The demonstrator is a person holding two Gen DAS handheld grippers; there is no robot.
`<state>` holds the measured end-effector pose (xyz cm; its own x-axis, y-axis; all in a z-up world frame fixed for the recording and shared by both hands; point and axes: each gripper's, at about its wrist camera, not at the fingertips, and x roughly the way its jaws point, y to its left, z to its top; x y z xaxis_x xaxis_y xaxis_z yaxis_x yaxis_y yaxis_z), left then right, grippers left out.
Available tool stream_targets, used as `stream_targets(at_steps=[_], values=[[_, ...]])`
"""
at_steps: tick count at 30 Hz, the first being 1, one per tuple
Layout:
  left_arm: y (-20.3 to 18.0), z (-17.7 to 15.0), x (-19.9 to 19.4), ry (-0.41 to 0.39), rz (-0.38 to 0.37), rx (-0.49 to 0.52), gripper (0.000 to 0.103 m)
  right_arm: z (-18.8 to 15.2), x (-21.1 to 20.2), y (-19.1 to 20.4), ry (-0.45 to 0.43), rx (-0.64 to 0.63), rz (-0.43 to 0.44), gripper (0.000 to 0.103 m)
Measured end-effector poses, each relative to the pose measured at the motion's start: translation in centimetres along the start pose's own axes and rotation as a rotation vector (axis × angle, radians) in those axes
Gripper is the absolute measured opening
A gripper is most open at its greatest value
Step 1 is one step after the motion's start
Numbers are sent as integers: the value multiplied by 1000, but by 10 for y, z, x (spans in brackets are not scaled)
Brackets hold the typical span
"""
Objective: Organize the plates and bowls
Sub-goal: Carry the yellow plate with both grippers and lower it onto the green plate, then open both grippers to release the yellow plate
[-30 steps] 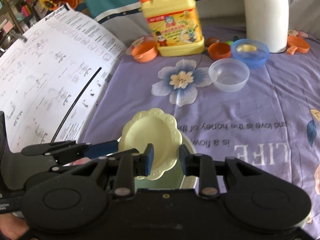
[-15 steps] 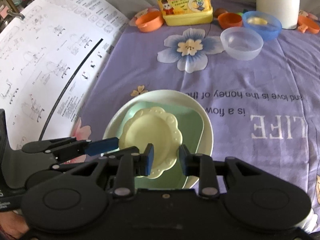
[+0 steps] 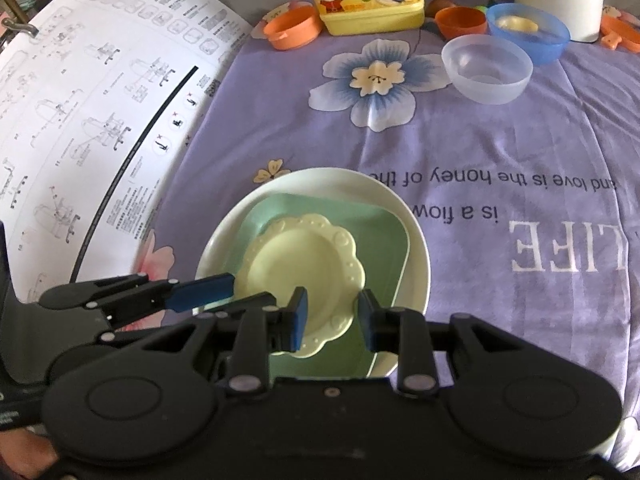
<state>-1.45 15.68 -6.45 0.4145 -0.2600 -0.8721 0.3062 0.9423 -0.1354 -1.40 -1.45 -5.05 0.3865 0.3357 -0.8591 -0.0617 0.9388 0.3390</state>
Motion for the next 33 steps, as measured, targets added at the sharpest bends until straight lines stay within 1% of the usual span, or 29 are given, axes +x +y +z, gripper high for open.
stream_targets(at_steps=[4, 6, 8, 9, 11, 12, 13, 14, 18, 20, 21, 27, 29, 31, 33], values=[[0, 0, 3, 8, 4, 0, 34, 1, 4, 0, 7, -4, 1, 29], [0, 0, 4, 8, 14, 1, 41, 2, 5, 0, 8, -8, 4, 29], [0, 0, 4, 1, 25, 5, 53, 2, 4, 0, 5, -17, 2, 31], [0, 0, 3, -2, 26, 5, 56, 2, 4, 1, 2, -22, -1, 36], [-1, 1, -1, -13, 35, 3, 72, 2, 1, 2, -14, -35, -12, 55], [-1, 1, -3, -24, 44, 4, 76, 3, -1, 2, -26, -42, -16, 65], [-2, 2, -6, -35, 52, 7, 82, 3, -4, 3, -42, -51, -21, 73], [-3, 2, -9, -46, 63, 10, 85, 3, -7, 5, -59, -64, -29, 75], [-3, 6, -15, -65, 64, -4, 90, 5, -15, 9, -101, -96, -45, 78], [-2, 7, -16, -69, 66, -11, 94, 6, -18, 8, -111, -91, -45, 86], [-2, 7, -17, -72, 70, -14, 96, 6, -19, 7, -117, -88, -45, 92], [-2, 8, -21, -76, 86, -21, 100, 7, -24, 5, -129, -88, -43, 93], [-2, 8, -22, -74, 94, -26, 103, 6, -27, 5, -132, -89, -43, 94], [-1, 8, -22, -69, 97, -32, 103, 5, -27, 5, -137, -86, -47, 98], [-1, 8, -22, -64, 98, -38, 103, 4, -29, 4, -143, -86, -48, 98]])
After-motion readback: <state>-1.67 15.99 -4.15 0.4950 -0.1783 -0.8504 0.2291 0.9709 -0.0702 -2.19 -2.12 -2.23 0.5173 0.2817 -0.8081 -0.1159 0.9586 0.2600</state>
